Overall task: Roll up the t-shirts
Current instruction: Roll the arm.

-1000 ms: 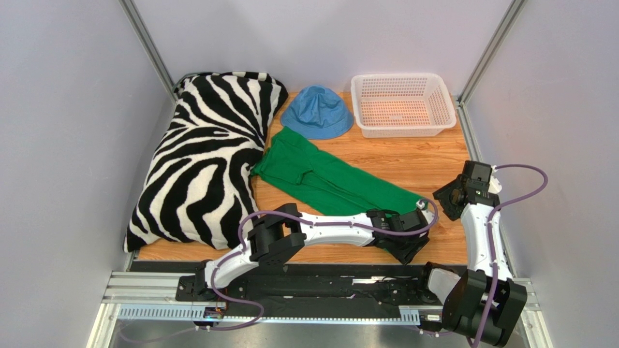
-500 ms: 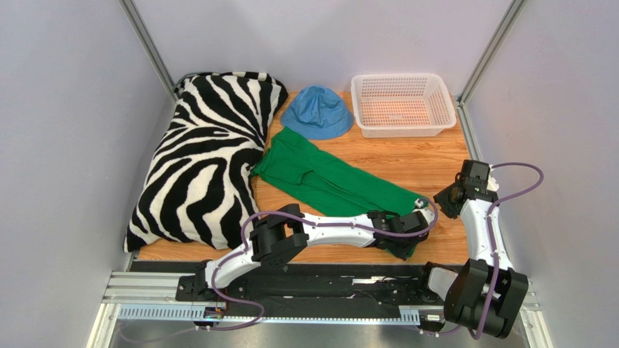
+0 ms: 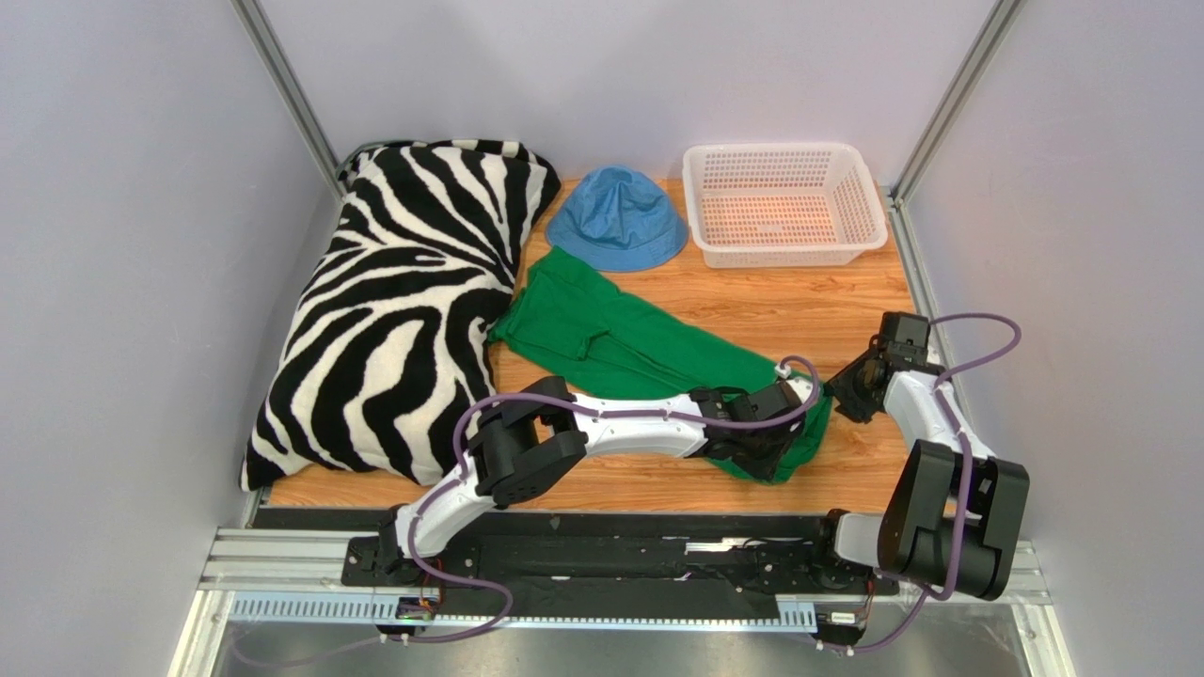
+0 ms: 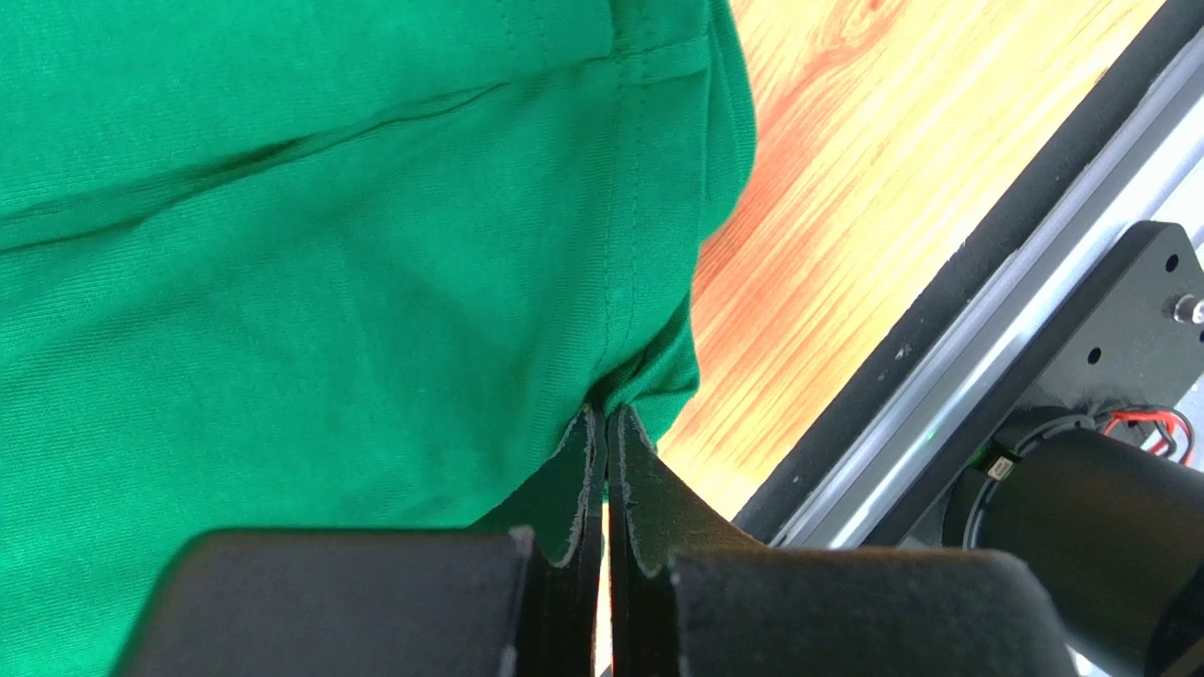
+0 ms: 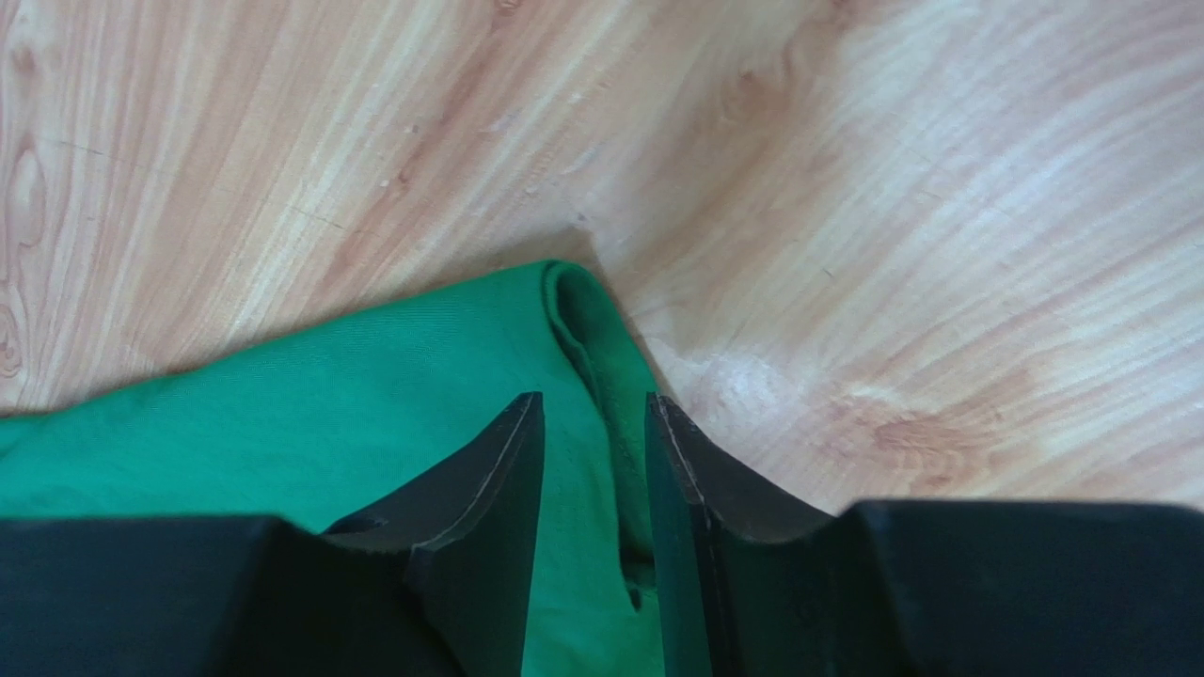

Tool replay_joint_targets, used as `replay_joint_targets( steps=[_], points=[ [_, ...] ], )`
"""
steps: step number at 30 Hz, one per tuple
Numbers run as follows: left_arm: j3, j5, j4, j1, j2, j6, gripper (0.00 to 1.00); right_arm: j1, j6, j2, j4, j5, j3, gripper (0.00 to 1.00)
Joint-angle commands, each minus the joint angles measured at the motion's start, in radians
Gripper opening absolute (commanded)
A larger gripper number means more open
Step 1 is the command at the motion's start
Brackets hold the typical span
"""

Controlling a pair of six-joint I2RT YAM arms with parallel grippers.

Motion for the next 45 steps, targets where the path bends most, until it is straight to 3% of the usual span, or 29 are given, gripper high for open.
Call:
replay_joint_targets(
  steps=[1, 11, 18, 30, 45],
  points=[
    [-0.024, 0.039, 0.024, 0.006, -0.074, -0.012, 0.0, 0.012, -0.015, 0.015, 0.096, 0.016, 0.021, 0.38],
    [-0.027, 0.082, 0.029, 0.024, -0.079, -0.009, 0.0, 0.016, -0.015, 0.123, 0.183, 0.042, 0.029, 0.34],
    [-0.036, 0.102, 0.031, 0.036, -0.107, -0.018, 0.0, 0.022, 0.003, 0.117, 0.1, 0.115, 0.073, 0.0],
    [-0.169, 0.165, 0.083, 0.124, -0.24, -0.096, 0.0, 0.184, 0.051, 0.117, -0.064, 0.246, 0.243, 0.0],
    [-0.412, 0.168, 0.132, 0.23, -0.349, -0.184, 0.0, 0.433, 0.11, 0.376, -0.118, 0.326, 0.493, 0.0]
  ],
)
